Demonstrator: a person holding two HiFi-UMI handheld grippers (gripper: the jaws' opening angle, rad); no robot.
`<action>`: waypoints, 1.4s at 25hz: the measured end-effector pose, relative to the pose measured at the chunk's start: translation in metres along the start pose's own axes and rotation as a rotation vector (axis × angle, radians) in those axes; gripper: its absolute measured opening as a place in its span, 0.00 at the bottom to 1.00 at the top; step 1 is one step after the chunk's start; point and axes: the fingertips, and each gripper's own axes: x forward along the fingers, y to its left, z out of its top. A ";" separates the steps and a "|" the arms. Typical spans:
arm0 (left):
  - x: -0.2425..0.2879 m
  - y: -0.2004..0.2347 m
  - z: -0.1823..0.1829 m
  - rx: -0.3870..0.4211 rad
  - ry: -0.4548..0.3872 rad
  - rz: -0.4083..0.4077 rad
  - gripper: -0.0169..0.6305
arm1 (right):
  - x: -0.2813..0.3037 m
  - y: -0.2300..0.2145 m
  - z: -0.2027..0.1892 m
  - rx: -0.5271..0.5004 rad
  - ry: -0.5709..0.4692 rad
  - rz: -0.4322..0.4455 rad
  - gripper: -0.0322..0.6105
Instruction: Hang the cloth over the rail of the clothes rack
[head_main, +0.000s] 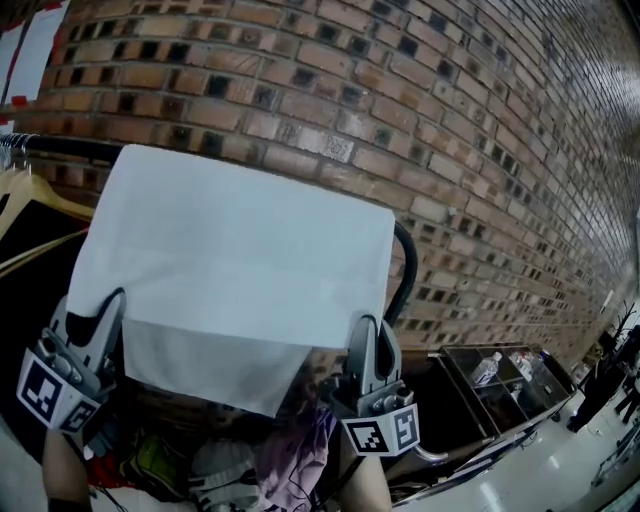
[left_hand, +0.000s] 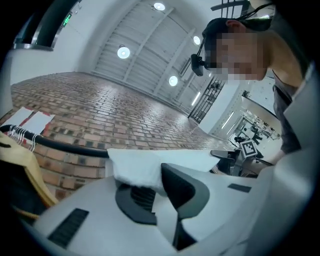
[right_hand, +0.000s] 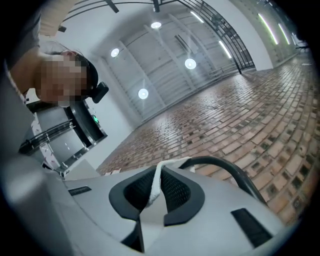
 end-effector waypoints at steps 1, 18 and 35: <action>-0.001 -0.002 -0.007 -0.003 0.006 0.013 0.09 | -0.006 -0.002 -0.006 -0.005 0.012 -0.003 0.12; -0.032 -0.038 -0.124 0.020 0.166 0.181 0.09 | -0.101 -0.007 -0.084 -0.177 0.154 -0.081 0.13; -0.058 -0.056 -0.190 -0.001 0.288 0.222 0.10 | -0.143 -0.008 -0.137 -0.155 0.261 -0.100 0.13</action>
